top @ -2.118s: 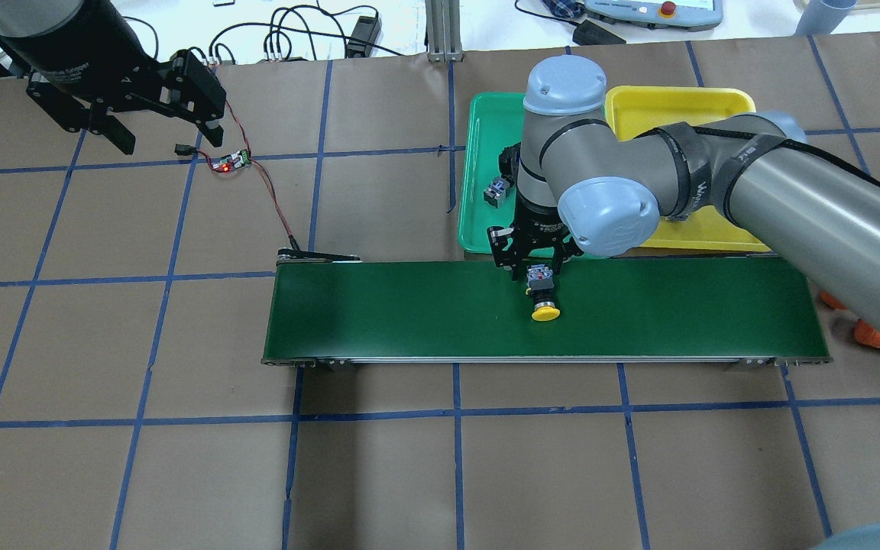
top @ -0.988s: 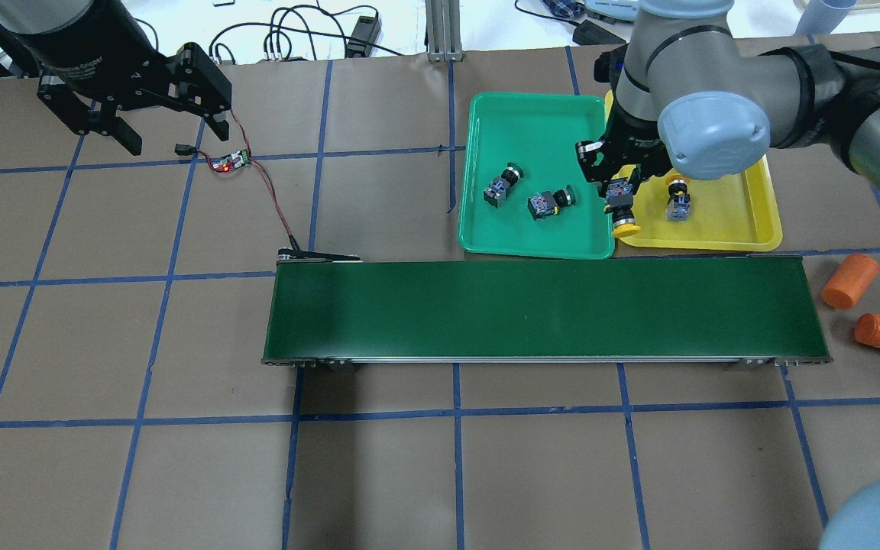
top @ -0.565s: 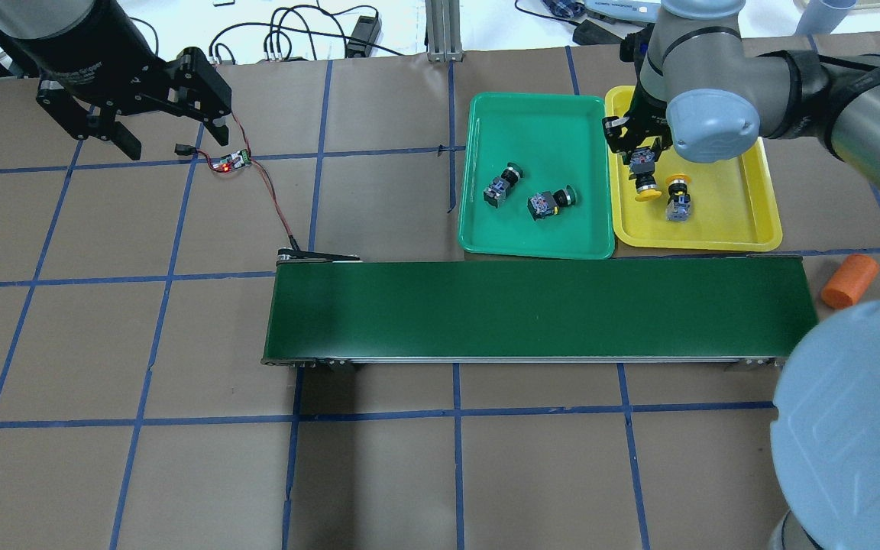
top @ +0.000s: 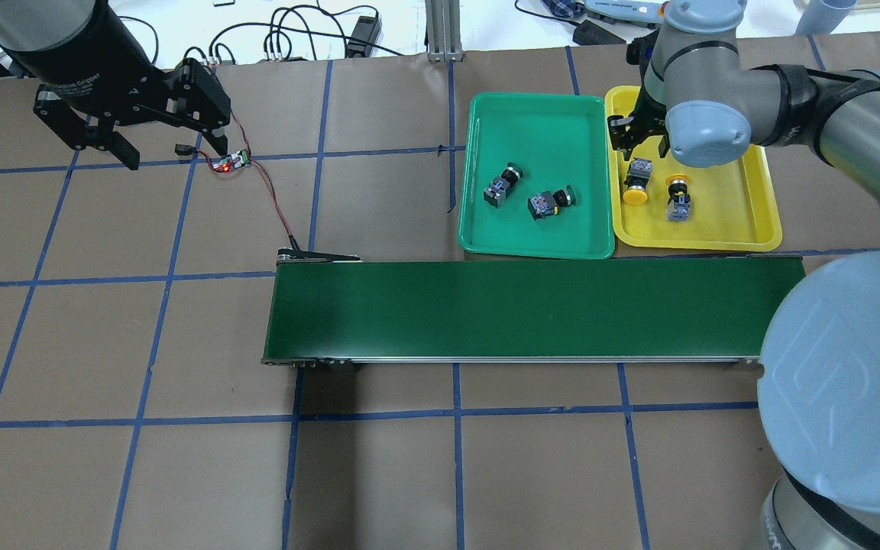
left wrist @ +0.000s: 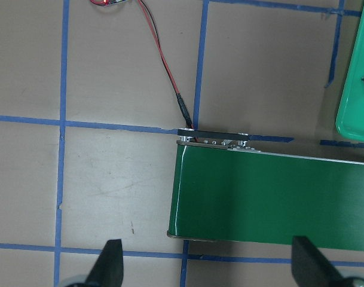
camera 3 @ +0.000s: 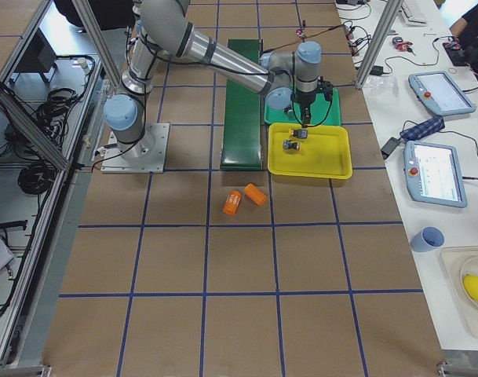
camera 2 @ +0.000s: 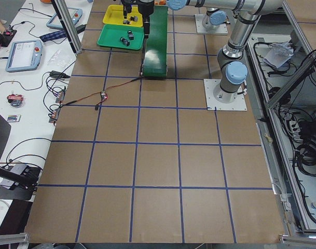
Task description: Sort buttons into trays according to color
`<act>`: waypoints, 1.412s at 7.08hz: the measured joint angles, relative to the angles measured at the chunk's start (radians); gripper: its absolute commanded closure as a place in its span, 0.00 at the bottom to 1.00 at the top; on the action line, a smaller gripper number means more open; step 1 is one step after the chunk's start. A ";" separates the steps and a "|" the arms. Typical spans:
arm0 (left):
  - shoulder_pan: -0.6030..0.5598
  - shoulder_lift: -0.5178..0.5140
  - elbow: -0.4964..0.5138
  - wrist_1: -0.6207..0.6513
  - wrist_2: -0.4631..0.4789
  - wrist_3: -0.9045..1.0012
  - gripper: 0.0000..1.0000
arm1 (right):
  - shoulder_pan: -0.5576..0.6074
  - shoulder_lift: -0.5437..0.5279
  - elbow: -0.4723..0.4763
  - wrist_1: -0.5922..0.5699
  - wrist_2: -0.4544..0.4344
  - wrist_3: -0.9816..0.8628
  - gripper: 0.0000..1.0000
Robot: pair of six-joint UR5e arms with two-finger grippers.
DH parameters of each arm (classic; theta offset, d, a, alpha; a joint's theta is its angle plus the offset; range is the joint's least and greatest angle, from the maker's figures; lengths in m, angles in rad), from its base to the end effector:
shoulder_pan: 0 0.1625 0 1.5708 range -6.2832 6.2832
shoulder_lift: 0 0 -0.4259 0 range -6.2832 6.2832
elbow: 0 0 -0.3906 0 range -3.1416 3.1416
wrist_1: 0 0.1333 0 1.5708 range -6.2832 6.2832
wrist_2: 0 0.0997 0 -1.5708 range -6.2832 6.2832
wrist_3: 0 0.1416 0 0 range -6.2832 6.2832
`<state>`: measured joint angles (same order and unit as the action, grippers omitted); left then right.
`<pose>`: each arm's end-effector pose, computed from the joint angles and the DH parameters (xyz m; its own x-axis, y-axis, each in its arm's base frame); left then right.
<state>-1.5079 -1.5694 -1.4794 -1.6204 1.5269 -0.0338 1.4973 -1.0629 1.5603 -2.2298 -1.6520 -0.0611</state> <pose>-0.1082 -0.5018 0.4876 -0.9945 -0.0946 0.0453 -0.0965 0.9945 -0.0417 0.0722 -0.6786 0.2250 -0.9956 0.0259 0.0897 0.0117 0.9877 -0.1557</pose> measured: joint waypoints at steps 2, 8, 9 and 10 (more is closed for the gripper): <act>0.000 0.005 0.000 0.002 0.000 0.000 0.00 | 0.003 -0.128 0.009 0.187 0.014 0.003 0.00; 0.000 0.003 -0.001 0.004 0.026 -0.004 0.00 | 0.036 -0.653 0.082 0.848 0.129 0.029 0.00; 0.000 0.000 0.000 0.006 0.027 -0.004 0.00 | 0.036 -0.667 0.128 0.831 0.132 0.029 0.00; 0.000 -0.001 0.000 0.006 0.027 -0.003 0.00 | 0.037 -0.665 0.161 0.794 0.131 0.027 0.00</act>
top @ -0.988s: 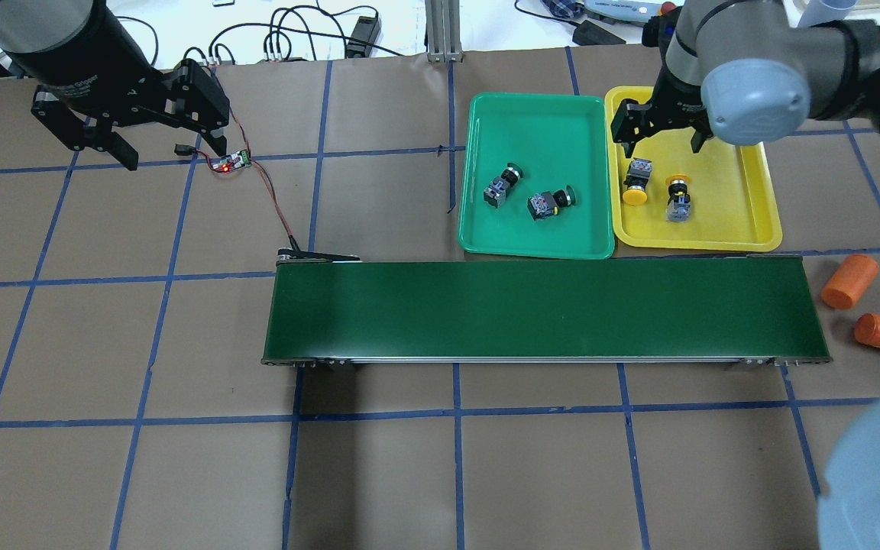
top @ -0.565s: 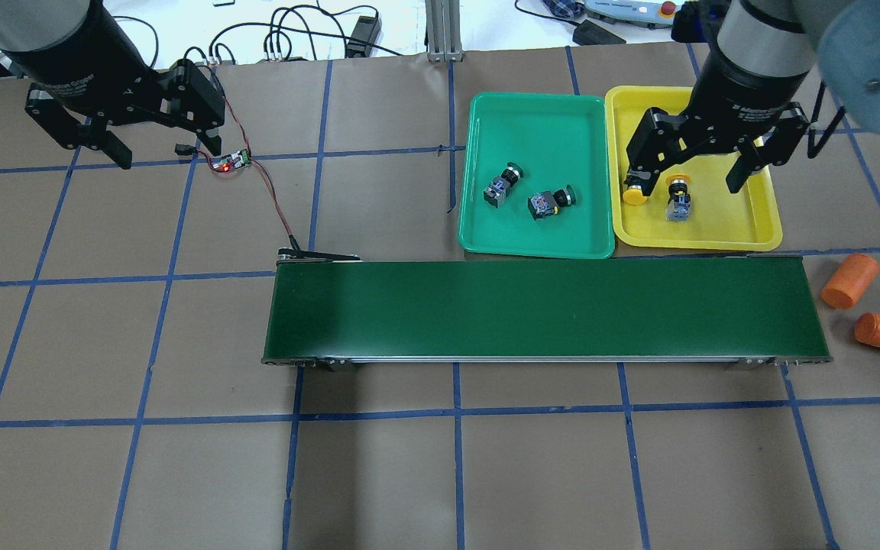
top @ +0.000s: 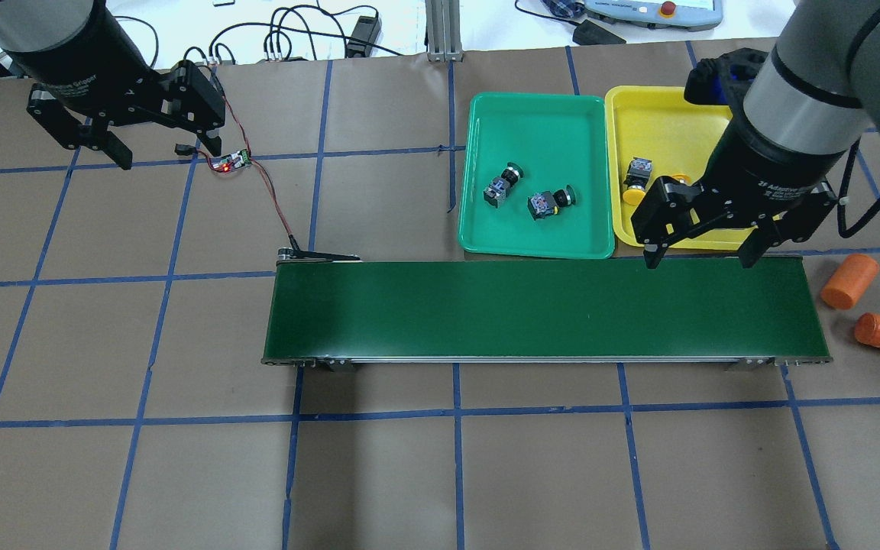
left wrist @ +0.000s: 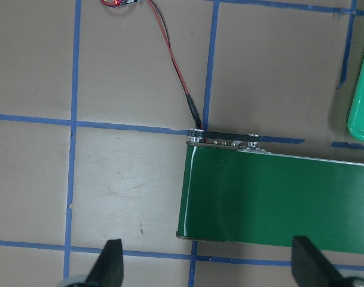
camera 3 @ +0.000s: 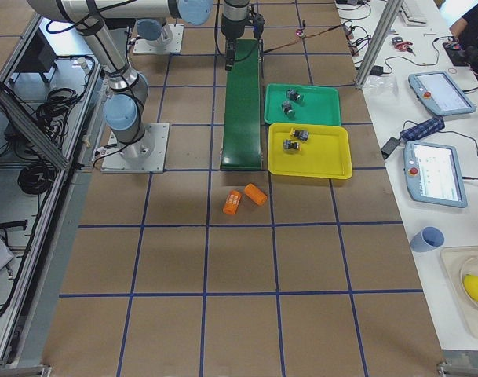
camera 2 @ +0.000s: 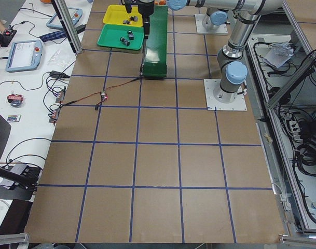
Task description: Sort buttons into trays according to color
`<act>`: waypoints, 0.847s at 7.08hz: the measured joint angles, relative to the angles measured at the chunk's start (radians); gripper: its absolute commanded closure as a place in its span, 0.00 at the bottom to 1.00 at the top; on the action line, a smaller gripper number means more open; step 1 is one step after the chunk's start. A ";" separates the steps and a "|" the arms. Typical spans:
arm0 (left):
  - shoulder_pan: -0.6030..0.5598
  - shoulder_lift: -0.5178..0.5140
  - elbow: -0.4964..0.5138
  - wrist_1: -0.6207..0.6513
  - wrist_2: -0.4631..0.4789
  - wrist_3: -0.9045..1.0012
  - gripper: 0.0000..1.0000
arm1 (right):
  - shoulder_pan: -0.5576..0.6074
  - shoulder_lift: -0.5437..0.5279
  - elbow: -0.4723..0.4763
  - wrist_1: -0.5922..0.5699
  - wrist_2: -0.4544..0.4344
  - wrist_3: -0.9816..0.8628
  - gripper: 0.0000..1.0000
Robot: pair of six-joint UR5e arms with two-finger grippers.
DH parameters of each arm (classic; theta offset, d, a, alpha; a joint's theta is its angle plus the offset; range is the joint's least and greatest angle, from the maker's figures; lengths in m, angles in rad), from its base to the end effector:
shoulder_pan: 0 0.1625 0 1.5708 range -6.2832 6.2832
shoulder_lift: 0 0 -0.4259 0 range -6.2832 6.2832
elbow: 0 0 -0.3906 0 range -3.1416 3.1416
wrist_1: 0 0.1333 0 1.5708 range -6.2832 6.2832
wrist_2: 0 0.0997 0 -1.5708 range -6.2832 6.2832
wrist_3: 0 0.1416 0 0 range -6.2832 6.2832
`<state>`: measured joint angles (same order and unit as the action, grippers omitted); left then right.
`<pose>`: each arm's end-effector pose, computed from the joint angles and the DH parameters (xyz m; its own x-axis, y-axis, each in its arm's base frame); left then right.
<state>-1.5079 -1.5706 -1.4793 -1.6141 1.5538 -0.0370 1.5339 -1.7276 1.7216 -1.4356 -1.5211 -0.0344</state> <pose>-0.1043 -0.5029 0.4876 -0.9949 -0.0989 0.0187 -0.0997 0.9939 -0.0477 0.1253 -0.4096 0.4324 -0.9985 0.0091 -0.0537 0.0022 0.9919 0.1271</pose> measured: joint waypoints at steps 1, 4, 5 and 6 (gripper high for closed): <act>0.000 -0.002 0.001 0.001 0.000 0.000 0.00 | 0.000 0.005 0.016 -0.033 -0.007 -0.005 0.00; 0.000 -0.014 0.005 0.006 0.001 -0.001 0.00 | 0.000 -0.004 0.023 -0.108 -0.024 0.005 0.00; 0.000 -0.011 0.003 0.007 0.002 -0.004 0.00 | 0.001 -0.015 0.023 -0.110 -0.025 0.005 0.00; 0.000 -0.002 -0.001 0.008 0.002 -0.003 0.00 | 0.001 -0.027 0.025 -0.110 -0.025 0.005 0.00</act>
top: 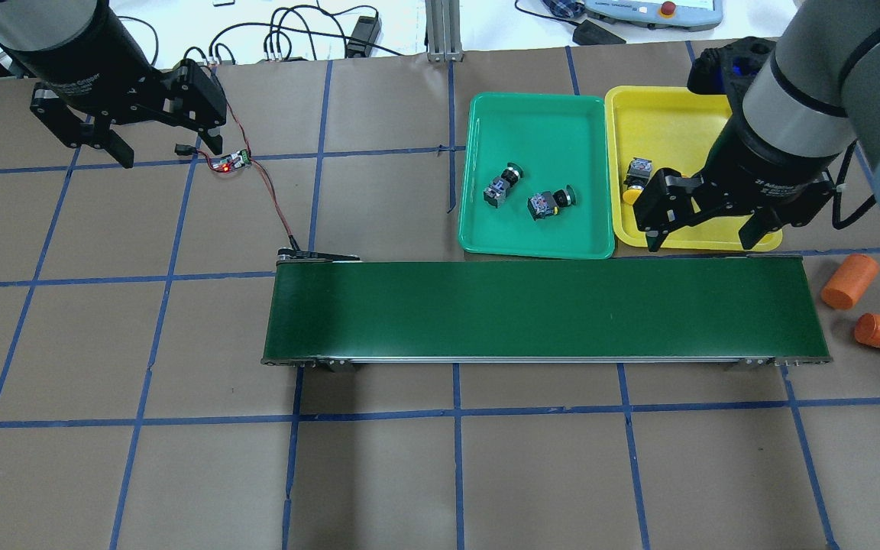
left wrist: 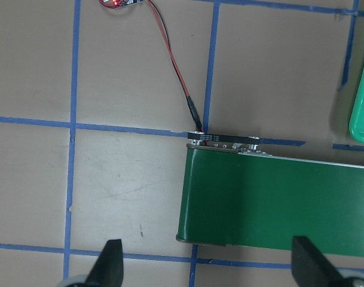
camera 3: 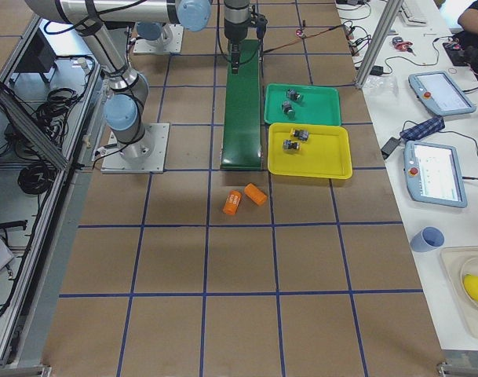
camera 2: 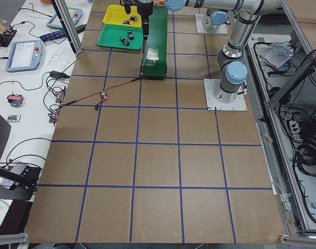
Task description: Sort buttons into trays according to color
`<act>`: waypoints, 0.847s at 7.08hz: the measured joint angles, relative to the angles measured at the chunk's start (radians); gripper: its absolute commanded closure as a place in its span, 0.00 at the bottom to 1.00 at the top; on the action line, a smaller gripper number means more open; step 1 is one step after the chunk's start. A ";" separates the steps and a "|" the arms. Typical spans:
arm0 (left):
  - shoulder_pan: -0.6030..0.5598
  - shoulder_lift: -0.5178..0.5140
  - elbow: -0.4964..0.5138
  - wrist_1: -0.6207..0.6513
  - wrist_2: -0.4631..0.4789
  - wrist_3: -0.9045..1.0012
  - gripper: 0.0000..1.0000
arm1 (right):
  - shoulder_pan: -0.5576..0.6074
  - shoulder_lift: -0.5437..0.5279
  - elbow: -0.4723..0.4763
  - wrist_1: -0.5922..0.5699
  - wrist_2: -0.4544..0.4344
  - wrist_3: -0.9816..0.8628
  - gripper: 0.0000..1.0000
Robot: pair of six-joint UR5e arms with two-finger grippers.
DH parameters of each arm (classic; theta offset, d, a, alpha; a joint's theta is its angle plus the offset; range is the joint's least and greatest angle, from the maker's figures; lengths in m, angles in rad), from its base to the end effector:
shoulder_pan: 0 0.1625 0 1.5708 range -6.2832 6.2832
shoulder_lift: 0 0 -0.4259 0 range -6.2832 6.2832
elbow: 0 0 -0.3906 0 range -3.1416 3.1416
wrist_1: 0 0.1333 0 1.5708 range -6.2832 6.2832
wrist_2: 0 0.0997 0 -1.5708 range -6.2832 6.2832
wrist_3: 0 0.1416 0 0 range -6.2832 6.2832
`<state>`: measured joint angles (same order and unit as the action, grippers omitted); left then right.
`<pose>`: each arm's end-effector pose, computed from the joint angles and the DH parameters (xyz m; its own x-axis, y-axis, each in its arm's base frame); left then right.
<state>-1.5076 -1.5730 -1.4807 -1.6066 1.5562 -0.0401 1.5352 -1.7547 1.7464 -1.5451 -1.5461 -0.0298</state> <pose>-0.1037 -0.5045 0.4865 -0.9946 -0.1023 0.0166 -0.1030 0.9933 -0.0514 0.1221 -0.4145 0.4412 -0.9997 0.0062 -0.0252 0.0058 0.9998 0.0167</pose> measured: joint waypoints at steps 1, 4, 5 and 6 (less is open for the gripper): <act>0.001 0.006 -0.003 0.000 -0.001 0.004 0.00 | 0.000 -0.006 0.003 0.000 0.001 -0.002 0.00; 0.018 0.007 -0.003 0.041 -0.001 0.006 0.00 | 0.000 -0.006 0.005 -0.001 0.006 -0.004 0.00; 0.020 0.002 -0.004 0.087 0.001 0.001 0.00 | 0.000 -0.005 0.005 -0.001 0.005 -0.006 0.00; 0.021 -0.001 -0.004 0.110 0.004 -0.002 0.00 | 0.000 -0.005 0.006 -0.001 0.002 -0.010 0.00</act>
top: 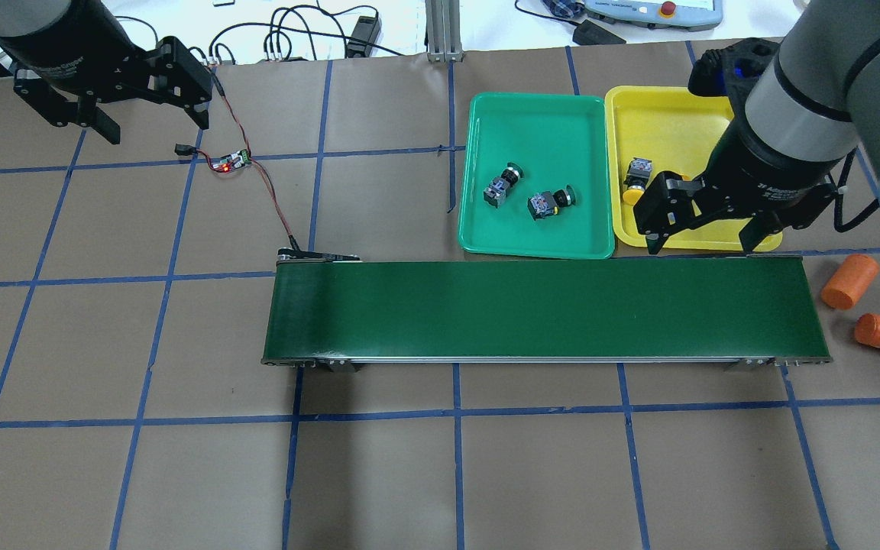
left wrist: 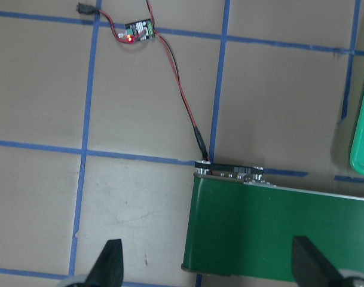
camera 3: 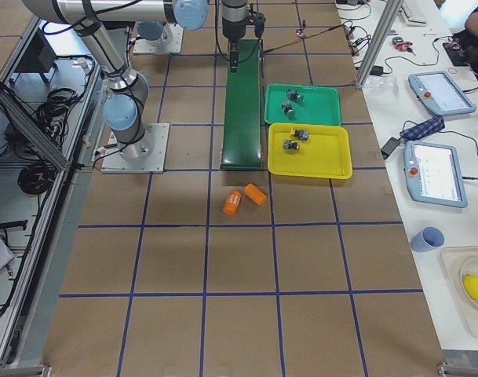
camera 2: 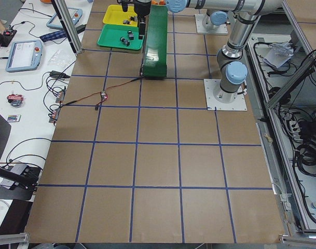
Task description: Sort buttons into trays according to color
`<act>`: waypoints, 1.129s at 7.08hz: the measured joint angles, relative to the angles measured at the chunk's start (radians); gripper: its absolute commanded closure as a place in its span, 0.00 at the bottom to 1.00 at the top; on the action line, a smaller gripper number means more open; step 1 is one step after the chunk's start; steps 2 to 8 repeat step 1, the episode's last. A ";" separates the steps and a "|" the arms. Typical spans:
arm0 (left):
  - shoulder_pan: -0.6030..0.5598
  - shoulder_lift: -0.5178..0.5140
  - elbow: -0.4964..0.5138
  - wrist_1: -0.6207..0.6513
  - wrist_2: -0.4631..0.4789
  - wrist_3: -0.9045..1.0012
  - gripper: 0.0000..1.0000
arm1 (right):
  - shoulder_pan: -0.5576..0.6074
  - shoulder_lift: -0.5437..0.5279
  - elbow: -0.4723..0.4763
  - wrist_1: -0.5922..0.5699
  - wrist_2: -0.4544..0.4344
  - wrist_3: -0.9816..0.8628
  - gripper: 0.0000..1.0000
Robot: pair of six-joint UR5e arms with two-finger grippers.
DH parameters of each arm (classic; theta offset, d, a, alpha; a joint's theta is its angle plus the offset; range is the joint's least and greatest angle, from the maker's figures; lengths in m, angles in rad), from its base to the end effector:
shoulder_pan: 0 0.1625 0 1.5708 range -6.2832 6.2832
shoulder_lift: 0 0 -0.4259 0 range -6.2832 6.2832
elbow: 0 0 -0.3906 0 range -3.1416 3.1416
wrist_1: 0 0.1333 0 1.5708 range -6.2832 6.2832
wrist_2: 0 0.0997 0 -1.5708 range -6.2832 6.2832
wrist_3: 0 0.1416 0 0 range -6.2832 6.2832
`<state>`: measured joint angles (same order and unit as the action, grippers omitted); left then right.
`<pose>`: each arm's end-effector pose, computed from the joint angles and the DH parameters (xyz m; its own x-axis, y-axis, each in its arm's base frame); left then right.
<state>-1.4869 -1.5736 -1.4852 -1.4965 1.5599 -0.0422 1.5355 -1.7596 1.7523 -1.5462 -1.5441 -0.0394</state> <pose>-0.0915 -0.5206 0.4964 -0.9922 -0.1235 0.0173 -0.1247 0.9799 -0.1558 0.1226 -0.4125 0.4404 -0.9996 -0.0036 -0.0273 -0.0041 0.9999 0.0162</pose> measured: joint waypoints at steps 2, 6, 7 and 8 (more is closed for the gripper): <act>0.000 0.009 0.000 0.002 0.011 0.000 0.00 | 0.000 0.001 0.001 0.000 -0.001 -0.001 0.00; 0.000 0.009 0.000 0.002 0.011 0.000 0.00 | 0.000 0.001 0.001 0.000 -0.001 -0.001 0.00; 0.000 0.009 0.000 0.002 0.011 0.000 0.00 | 0.000 0.001 0.001 0.000 -0.001 -0.001 0.00; 0.000 0.009 0.000 0.002 0.011 0.000 0.00 | 0.000 0.001 0.001 0.000 -0.001 -0.001 0.00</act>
